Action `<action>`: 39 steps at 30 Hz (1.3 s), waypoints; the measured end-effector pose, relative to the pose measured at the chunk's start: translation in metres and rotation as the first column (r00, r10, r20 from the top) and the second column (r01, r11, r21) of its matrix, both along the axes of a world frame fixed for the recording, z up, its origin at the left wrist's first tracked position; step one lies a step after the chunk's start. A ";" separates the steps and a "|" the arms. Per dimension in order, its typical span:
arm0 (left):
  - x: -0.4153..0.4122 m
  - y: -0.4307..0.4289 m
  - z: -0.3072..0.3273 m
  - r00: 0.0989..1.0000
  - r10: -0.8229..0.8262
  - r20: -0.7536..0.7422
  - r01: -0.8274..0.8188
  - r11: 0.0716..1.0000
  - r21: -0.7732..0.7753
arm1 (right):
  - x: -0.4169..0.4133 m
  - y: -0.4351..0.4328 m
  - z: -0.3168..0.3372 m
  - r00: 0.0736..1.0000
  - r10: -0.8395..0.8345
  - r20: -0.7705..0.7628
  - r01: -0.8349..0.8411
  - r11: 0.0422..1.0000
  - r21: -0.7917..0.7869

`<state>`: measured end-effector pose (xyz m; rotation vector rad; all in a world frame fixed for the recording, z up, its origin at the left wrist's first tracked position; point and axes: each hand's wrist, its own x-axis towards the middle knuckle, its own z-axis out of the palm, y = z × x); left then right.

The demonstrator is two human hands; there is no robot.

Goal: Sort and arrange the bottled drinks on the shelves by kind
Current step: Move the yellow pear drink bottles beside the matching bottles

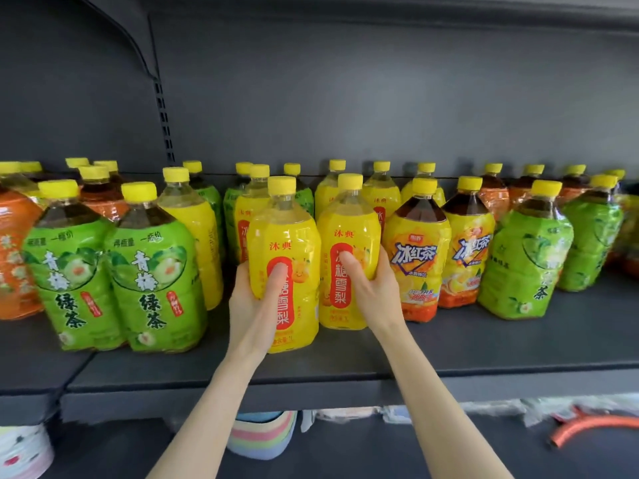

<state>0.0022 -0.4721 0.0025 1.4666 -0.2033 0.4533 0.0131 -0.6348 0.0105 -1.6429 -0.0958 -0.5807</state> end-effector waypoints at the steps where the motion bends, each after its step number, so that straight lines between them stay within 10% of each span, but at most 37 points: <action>1: 0.002 0.000 0.000 1.000 -0.005 -0.001 0.005 1.000 0.006 | 0.003 0.001 0.000 1.000 0.010 -0.017 -0.009 1.000 0.013; 21: 0.001 -0.008 0.002 0.985 -0.173 0.014 0.170 0.980 0.105 | -0.023 0.001 0.007 0.979 0.180 -0.099 -0.173 0.982 0.070; 39: 0.041 -0.049 0.021 0.858 -0.432 -0.280 0.477 0.870 0.120 | 0.011 -0.010 0.009 0.947 0.294 -0.128 -0.273 0.948 0.161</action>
